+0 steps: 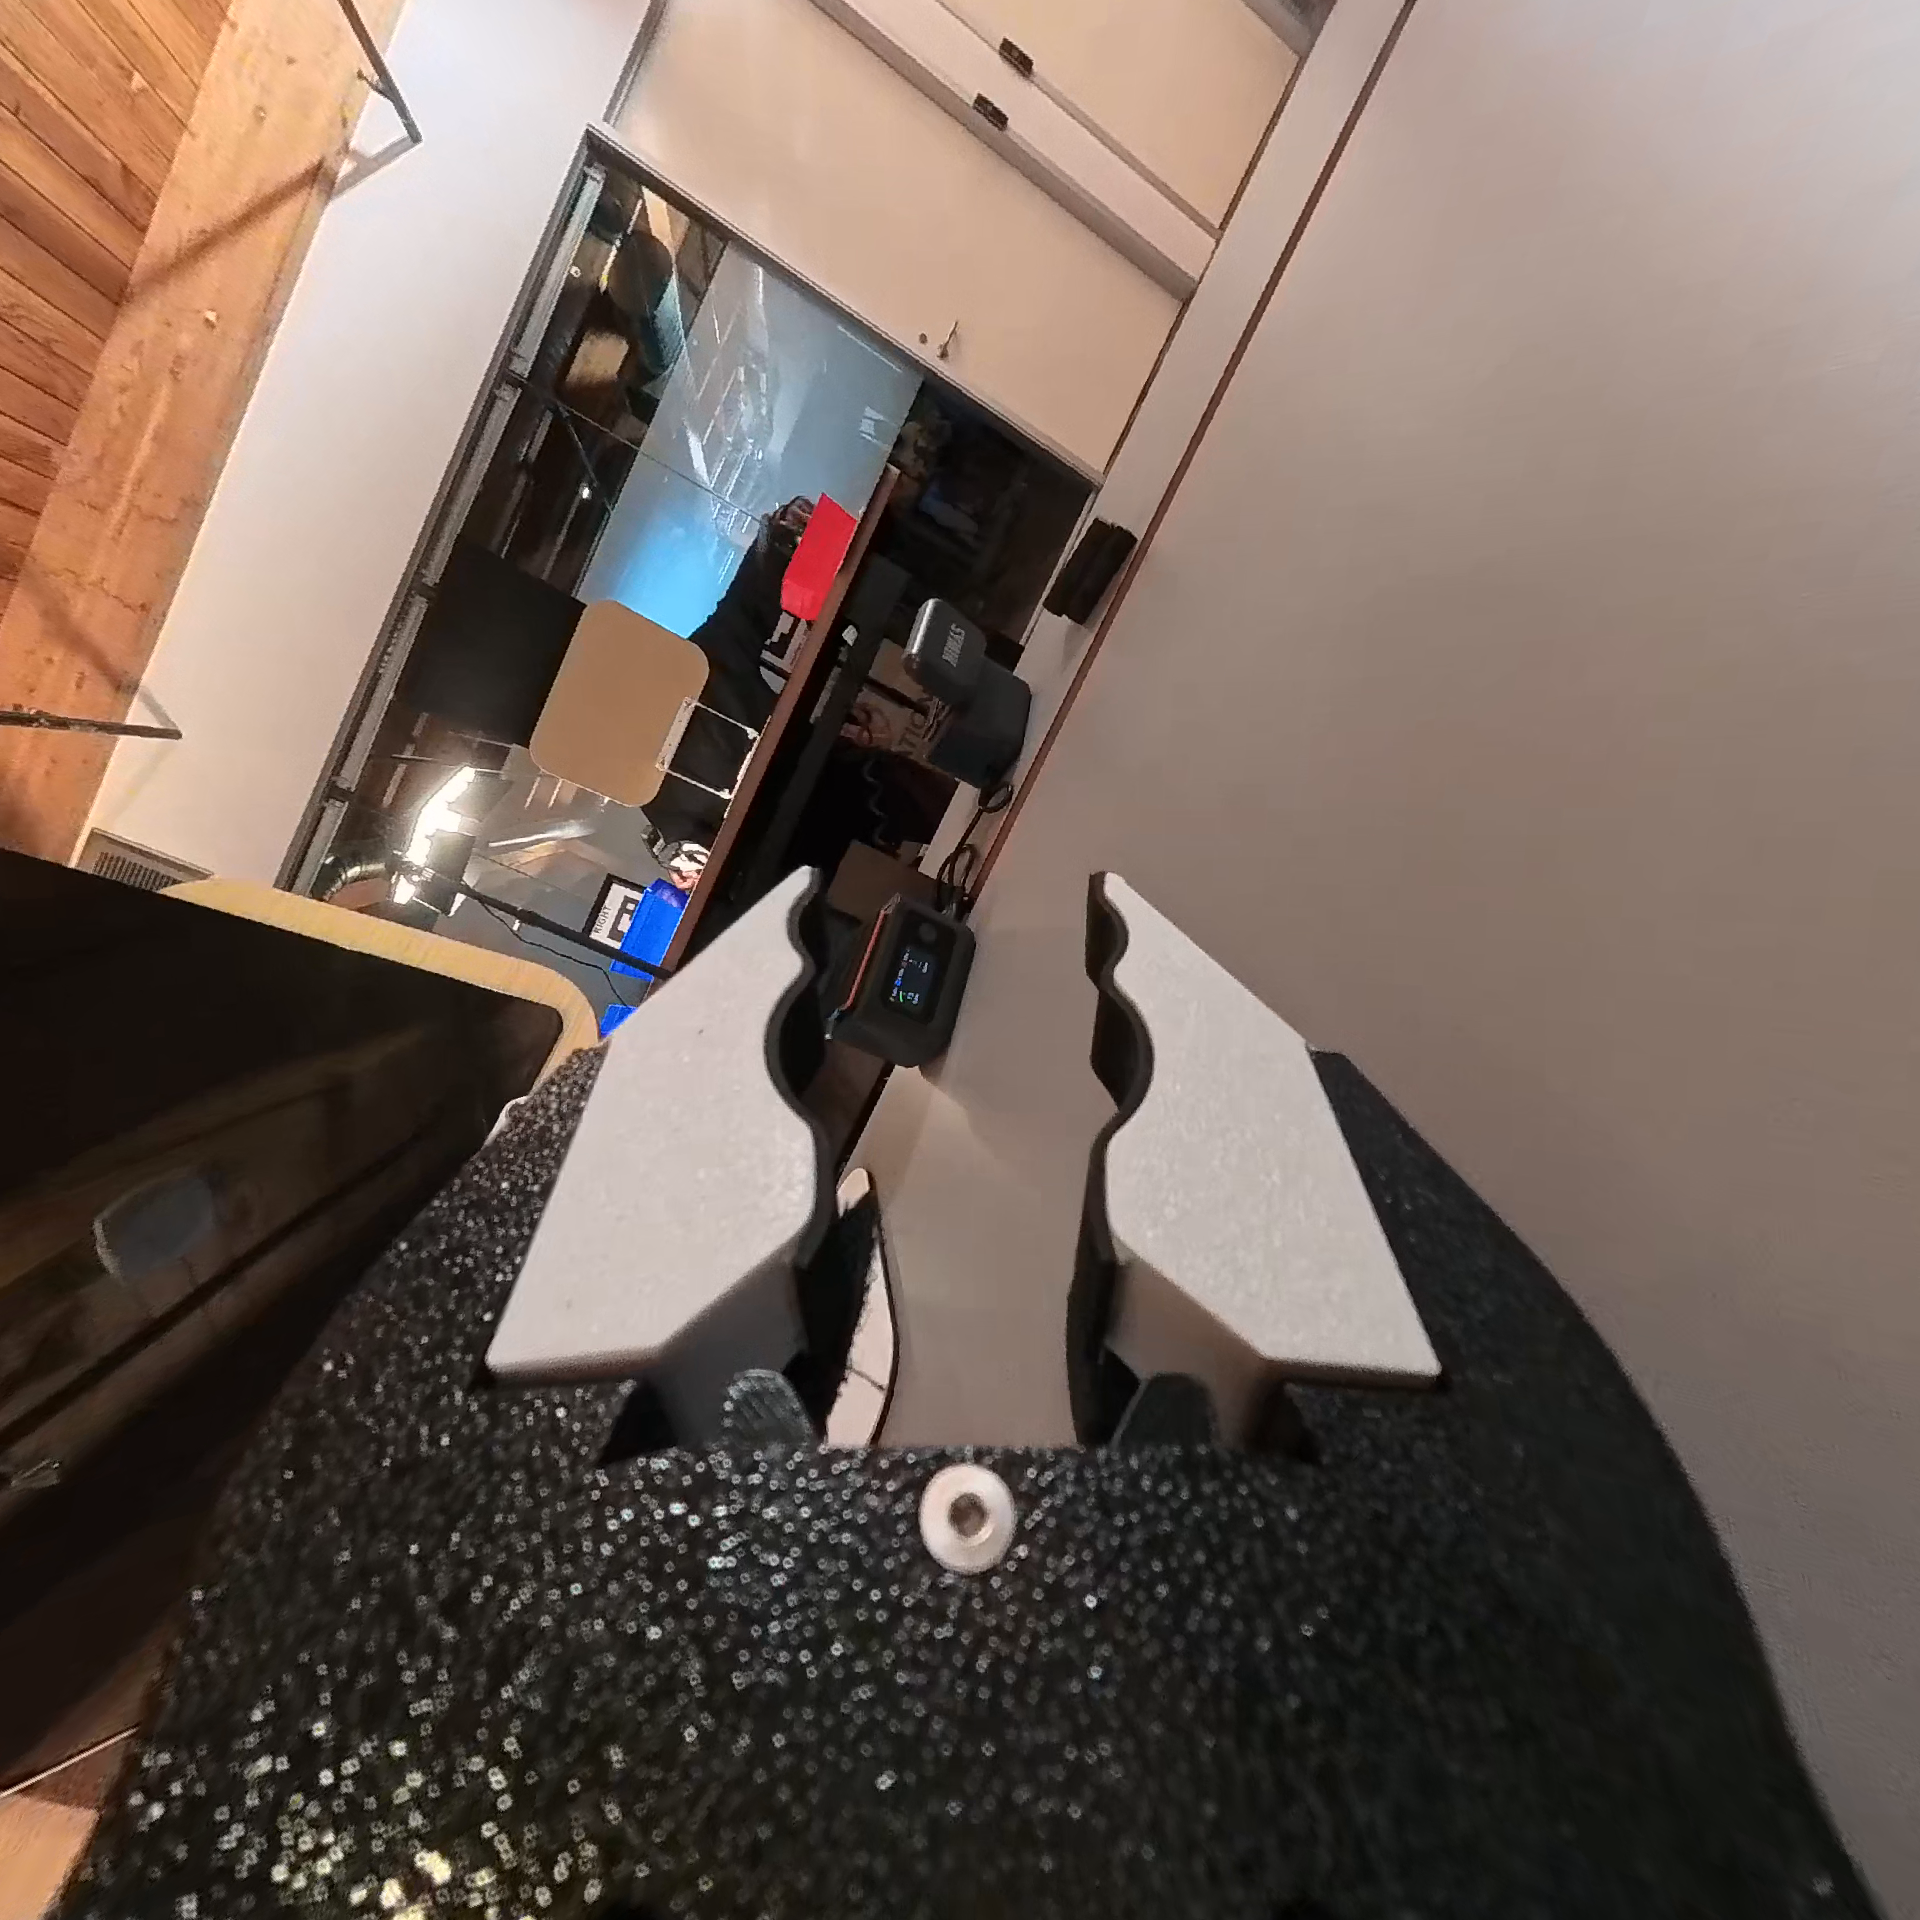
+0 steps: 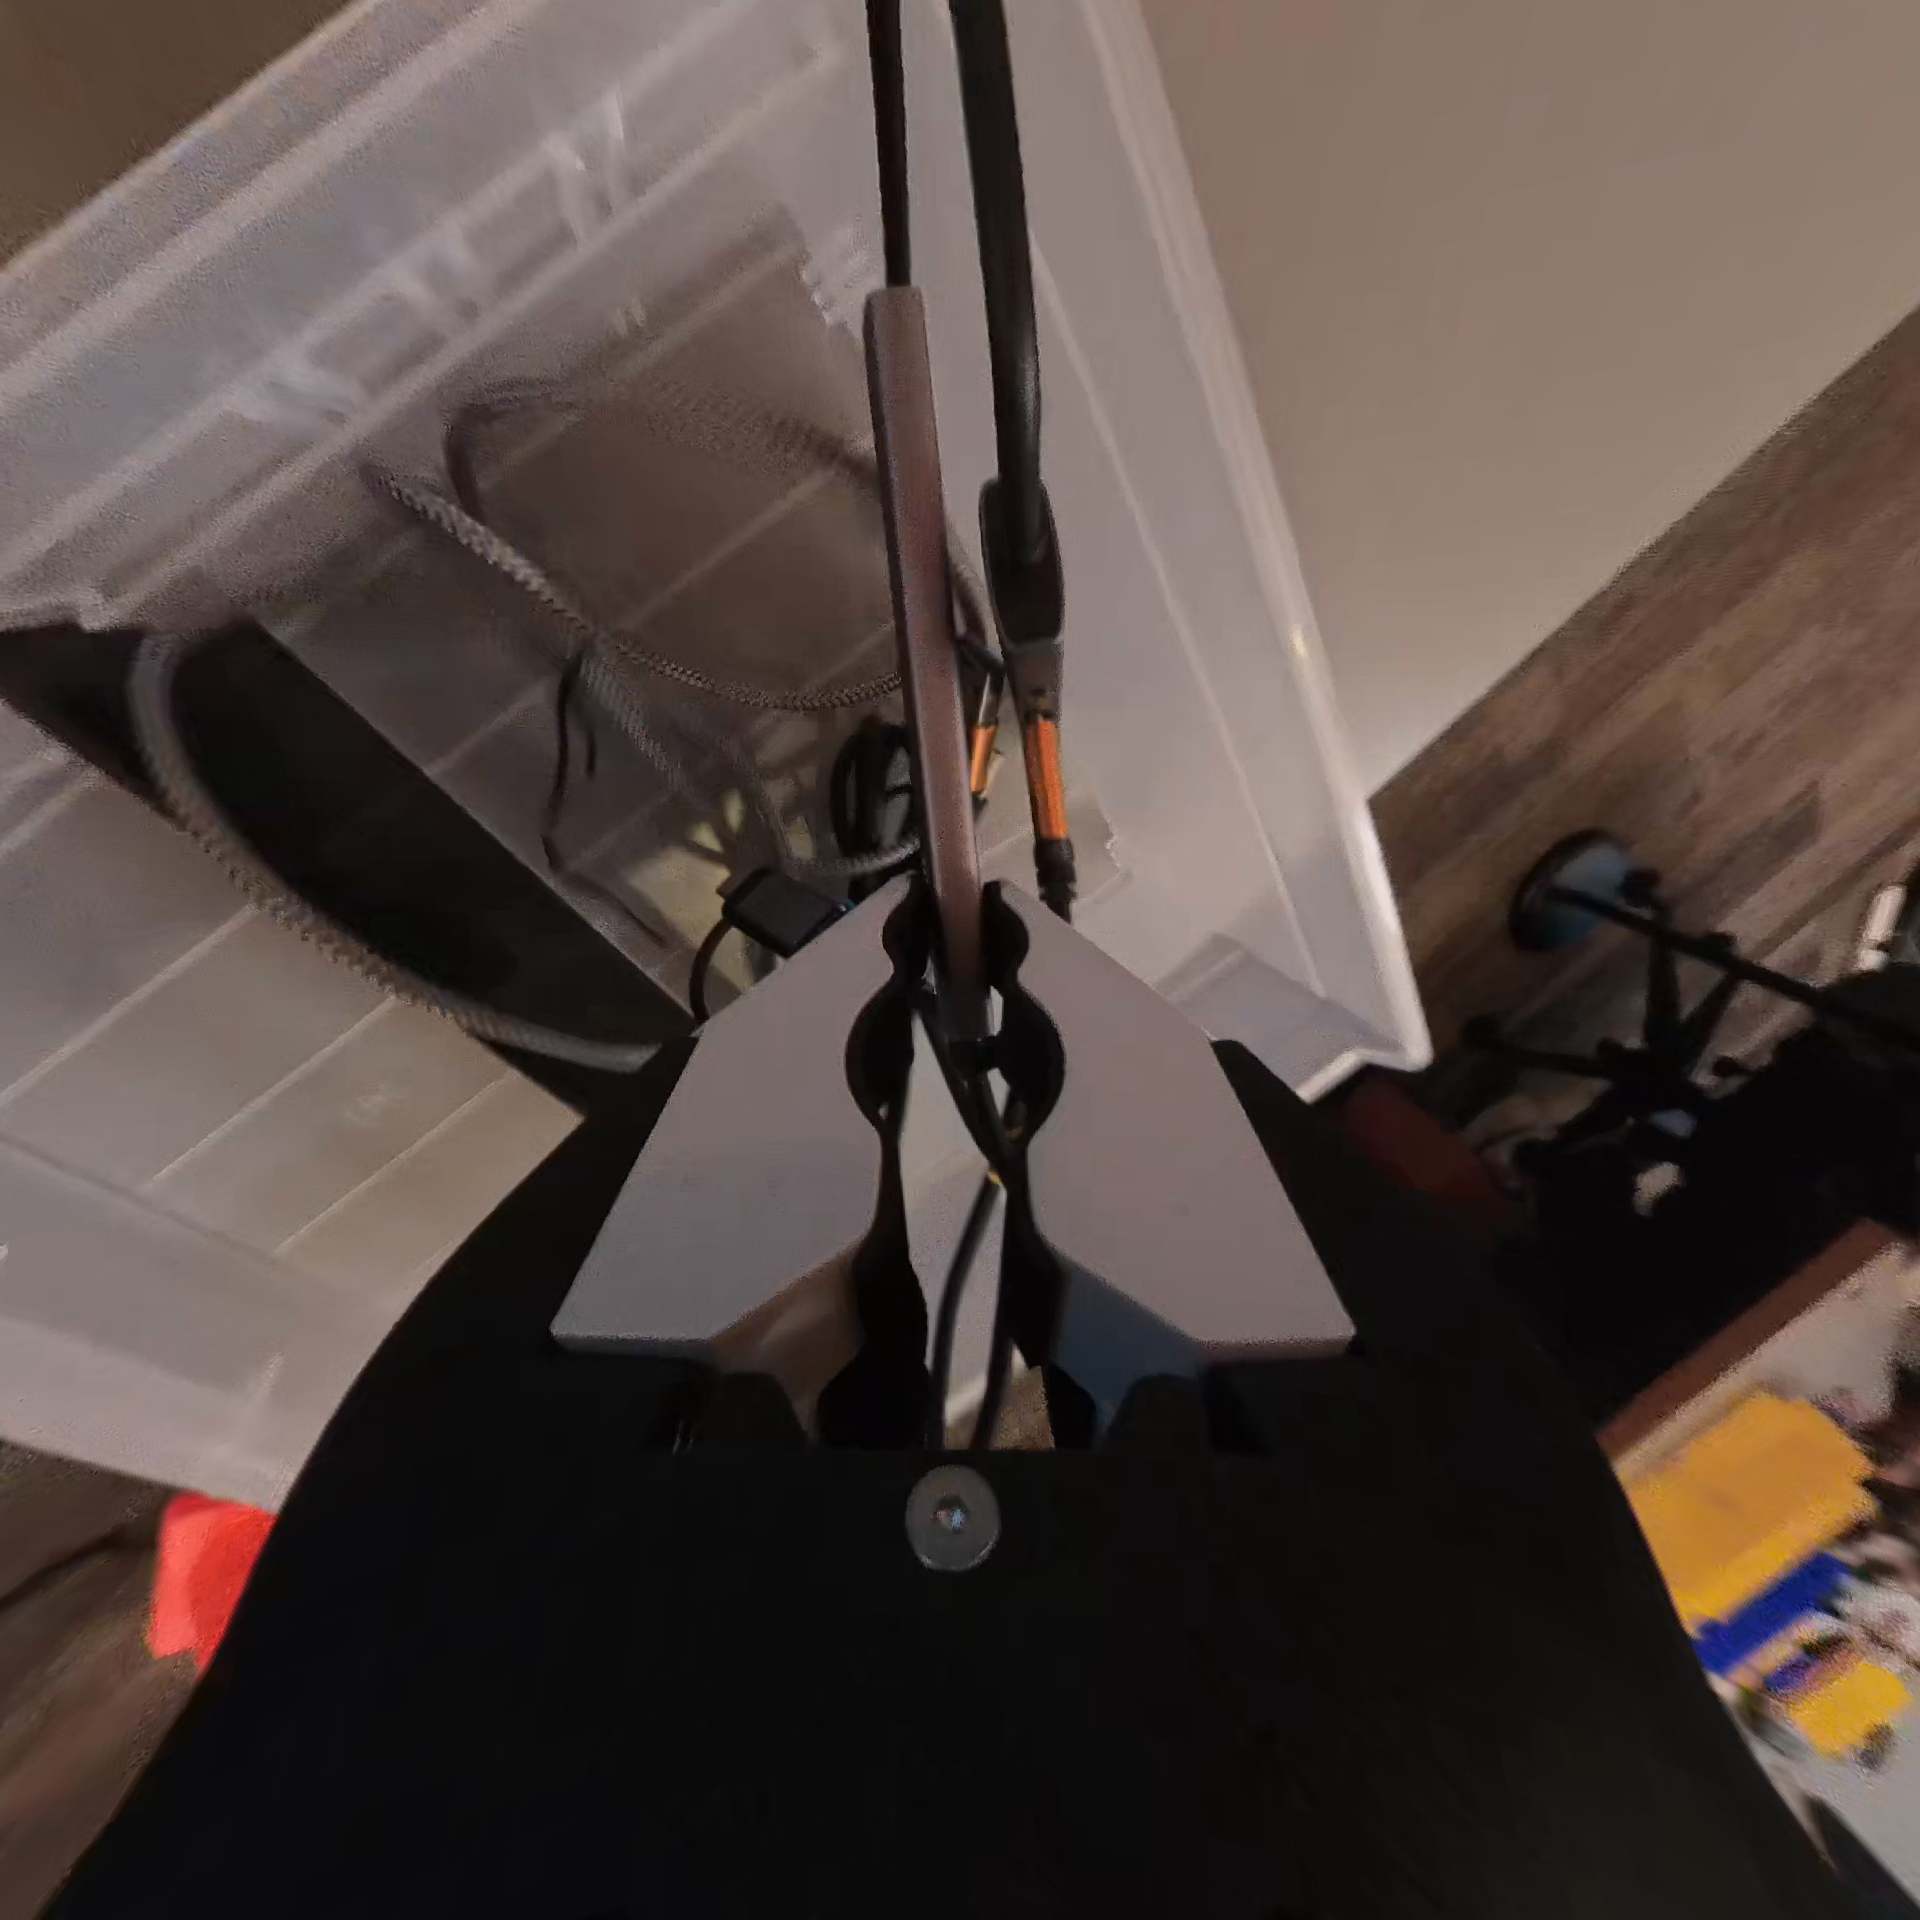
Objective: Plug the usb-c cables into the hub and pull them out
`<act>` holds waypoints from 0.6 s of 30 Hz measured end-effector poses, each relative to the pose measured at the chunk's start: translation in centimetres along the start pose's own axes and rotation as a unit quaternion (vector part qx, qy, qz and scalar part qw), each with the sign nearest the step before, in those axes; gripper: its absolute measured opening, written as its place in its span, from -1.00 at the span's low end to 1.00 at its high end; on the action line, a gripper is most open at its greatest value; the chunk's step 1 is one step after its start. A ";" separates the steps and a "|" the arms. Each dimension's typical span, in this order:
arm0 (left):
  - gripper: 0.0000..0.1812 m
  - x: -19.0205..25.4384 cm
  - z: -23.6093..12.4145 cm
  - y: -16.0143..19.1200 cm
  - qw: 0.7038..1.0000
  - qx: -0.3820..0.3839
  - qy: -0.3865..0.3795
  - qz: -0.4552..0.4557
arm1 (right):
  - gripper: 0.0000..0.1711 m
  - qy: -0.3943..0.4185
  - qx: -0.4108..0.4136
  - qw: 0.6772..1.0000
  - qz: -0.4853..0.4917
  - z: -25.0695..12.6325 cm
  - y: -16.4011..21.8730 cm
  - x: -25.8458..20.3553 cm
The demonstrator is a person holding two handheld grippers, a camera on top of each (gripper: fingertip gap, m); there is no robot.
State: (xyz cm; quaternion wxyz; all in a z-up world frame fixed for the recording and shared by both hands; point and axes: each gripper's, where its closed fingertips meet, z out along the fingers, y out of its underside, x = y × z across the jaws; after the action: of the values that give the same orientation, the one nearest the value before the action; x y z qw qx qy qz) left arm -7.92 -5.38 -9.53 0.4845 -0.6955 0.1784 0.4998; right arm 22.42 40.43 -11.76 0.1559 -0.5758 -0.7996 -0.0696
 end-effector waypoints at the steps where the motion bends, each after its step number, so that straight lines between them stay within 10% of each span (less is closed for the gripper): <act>1: -0.47 0.0 0.0 0.0 1.000 0.000 0.000 -0.002 | -0.90 -0.006 0.005 1.000 0.016 0.6 -0.1 -0.2; 6: -0.47 -0.2 -0.1 0.2 1.000 -0.005 0.001 -0.012 | -0.84 -0.018 0.037 0.993 0.110 0.1 -0.8 -0.5; 11: -0.32 -0.5 -0.1 0.3 0.999 -0.012 0.008 -0.041 | -0.32 0.053 0.234 0.951 0.195 -8.7 -2.9 1.0; 18: 0.32 -1.2 -0.9 -0.7 0.994 -0.093 0.007 -0.064 | 0.07 0.272 0.365 0.838 0.301 -17.6 3.3 -0.3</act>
State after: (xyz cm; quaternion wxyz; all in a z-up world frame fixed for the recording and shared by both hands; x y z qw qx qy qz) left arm -7.50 -6.12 -8.14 0.4470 -0.7514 0.0896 0.4771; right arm 28.62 36.14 4.53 0.5795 -0.6474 -0.4793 0.1238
